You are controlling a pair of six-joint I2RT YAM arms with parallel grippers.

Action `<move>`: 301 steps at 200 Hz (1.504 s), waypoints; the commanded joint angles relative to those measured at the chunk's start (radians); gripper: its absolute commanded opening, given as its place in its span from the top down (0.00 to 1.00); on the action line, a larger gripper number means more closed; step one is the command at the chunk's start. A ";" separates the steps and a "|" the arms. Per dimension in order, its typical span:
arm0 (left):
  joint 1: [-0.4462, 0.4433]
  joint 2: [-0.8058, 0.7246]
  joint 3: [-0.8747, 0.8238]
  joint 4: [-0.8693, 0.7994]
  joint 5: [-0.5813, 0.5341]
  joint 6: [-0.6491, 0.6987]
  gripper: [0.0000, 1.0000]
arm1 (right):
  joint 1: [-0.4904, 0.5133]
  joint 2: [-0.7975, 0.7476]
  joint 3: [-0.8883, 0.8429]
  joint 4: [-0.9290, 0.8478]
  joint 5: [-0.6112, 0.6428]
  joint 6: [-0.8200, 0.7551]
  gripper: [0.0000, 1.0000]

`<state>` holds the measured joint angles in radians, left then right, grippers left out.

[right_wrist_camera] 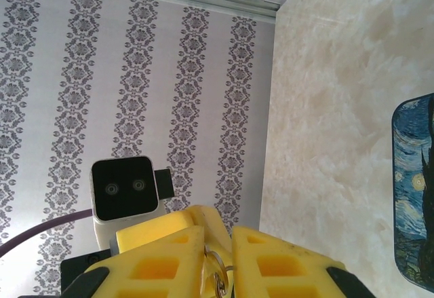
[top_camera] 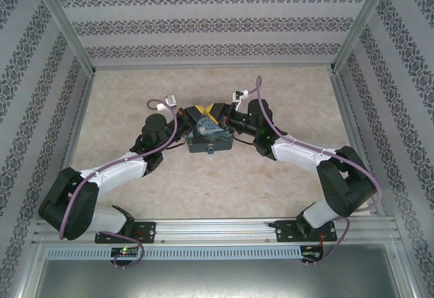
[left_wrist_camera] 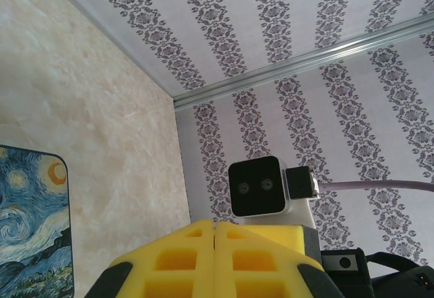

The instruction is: Unlock a padlock with a key

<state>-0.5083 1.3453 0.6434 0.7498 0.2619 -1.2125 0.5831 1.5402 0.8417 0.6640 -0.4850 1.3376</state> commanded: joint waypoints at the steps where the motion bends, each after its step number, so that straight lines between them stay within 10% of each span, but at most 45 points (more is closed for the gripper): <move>1: 0.008 -0.020 0.000 0.047 -0.006 -0.002 1.00 | 0.018 0.005 -0.013 0.036 -0.019 0.005 0.81; 124: 0.008 -0.034 -0.006 0.028 -0.021 -0.013 1.00 | 0.001 0.007 -0.041 0.042 -0.019 -0.001 1.00; 170: 0.008 -0.097 -0.025 -0.051 -0.070 -0.017 0.37 | -0.025 -0.011 -0.091 0.036 -0.033 -0.024 1.00; 301: -0.058 -0.210 0.004 -0.605 -0.051 0.201 0.02 | -0.160 0.105 0.001 -0.019 -0.163 -0.089 1.00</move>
<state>-0.5201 1.1286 0.6102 0.3096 0.2115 -1.1259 0.4465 1.5833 0.7738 0.6540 -0.5995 1.2850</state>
